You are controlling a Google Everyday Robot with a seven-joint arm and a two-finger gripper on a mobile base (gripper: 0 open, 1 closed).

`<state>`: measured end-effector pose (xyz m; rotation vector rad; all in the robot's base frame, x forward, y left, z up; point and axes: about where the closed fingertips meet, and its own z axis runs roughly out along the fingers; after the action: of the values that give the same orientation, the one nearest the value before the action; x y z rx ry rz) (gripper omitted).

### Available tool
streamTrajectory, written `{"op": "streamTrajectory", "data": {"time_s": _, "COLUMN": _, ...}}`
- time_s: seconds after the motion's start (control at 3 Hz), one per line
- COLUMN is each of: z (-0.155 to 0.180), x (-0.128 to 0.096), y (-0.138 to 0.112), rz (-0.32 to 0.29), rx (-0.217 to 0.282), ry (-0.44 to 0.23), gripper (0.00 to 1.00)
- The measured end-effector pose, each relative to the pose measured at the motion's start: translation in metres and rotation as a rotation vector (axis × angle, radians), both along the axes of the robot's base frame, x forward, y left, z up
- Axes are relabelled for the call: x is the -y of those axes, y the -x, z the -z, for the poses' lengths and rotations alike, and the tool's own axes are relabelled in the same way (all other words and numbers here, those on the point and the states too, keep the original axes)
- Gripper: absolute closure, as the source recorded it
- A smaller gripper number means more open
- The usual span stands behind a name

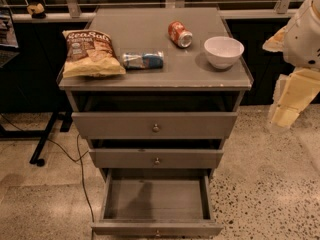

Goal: Place redbull can into bottom drawer

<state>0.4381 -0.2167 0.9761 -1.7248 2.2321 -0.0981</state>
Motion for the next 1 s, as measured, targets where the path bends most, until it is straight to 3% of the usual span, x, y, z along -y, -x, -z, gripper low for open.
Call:
{"op": "streamTrajectory", "data": {"time_s": 0.33, "z": 0.000, "x": 0.000, "y": 0.000, "rz": 0.000, "rx": 0.000, "ry": 0.000, "gripper": 0.00}}
{"op": "streamTrajectory", "data": {"time_s": 0.67, "z": 0.001, "x": -0.001, "y": -0.010, "rz": 0.000, "rx": 0.044, "ry": -0.034, "gripper": 0.00}}
{"op": "streamTrajectory", "data": {"time_s": 1.0, "z": 0.003, "x": -0.007, "y": -0.037, "rz": -0.024, "rx": 0.117, "ry": -0.112, "gripper": 0.00}}
